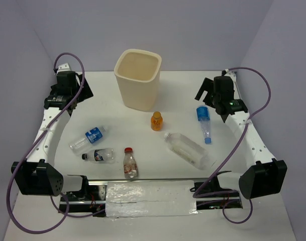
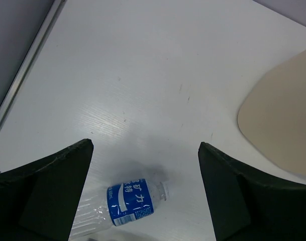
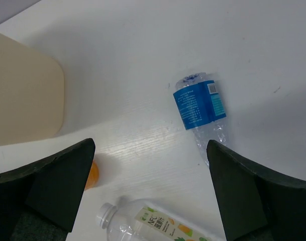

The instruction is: Put the plastic bottles in the bin

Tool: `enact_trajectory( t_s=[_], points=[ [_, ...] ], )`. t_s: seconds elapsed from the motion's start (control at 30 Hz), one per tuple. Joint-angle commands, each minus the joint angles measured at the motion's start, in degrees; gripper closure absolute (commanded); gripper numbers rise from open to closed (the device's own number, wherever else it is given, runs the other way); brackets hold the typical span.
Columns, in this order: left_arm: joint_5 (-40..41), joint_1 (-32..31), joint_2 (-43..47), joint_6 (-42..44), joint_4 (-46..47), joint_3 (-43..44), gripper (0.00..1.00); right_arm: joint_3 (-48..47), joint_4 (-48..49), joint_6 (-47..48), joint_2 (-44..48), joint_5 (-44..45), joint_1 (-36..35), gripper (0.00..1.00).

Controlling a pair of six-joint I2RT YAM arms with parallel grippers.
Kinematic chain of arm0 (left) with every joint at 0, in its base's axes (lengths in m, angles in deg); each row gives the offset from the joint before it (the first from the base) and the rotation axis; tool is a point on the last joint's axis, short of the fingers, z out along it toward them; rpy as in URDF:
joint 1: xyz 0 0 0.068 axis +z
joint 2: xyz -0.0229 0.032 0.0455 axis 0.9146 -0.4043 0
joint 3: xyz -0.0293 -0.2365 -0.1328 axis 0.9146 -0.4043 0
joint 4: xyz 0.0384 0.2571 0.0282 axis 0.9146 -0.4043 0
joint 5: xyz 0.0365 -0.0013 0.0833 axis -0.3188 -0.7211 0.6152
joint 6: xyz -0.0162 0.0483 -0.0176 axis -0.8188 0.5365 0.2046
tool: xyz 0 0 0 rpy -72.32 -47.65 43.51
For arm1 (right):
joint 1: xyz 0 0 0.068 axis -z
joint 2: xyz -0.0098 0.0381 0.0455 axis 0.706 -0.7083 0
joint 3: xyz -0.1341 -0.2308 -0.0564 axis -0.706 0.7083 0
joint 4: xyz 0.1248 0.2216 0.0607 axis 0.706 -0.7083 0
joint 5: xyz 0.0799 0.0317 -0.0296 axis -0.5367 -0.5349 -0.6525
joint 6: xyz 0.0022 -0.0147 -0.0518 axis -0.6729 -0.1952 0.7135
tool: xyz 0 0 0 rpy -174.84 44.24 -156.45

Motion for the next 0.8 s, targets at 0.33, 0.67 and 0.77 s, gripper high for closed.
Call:
enact_trajectory(
  t_s=[0.33,0.67,0.77],
  points=[
    [-0.7,0.1,-1.1,-0.7,-6.2,9.0,0.01,-5.7,-5.2,6.6,-2.0,-1.7,-3.4,0.0],
    [-0.8,0.1,-0.5,-0.6,-7.6,8.6,0.01,-15.3,-20.8,18.8,-13.6,4.5,-22.1,0.0],
    [-1.5,0.1,0.2,-0.6,-7.2,7.6,0.01,-15.8,-22.0,23.0,-16.9,3.7,-27.2,0.0]
  ],
)
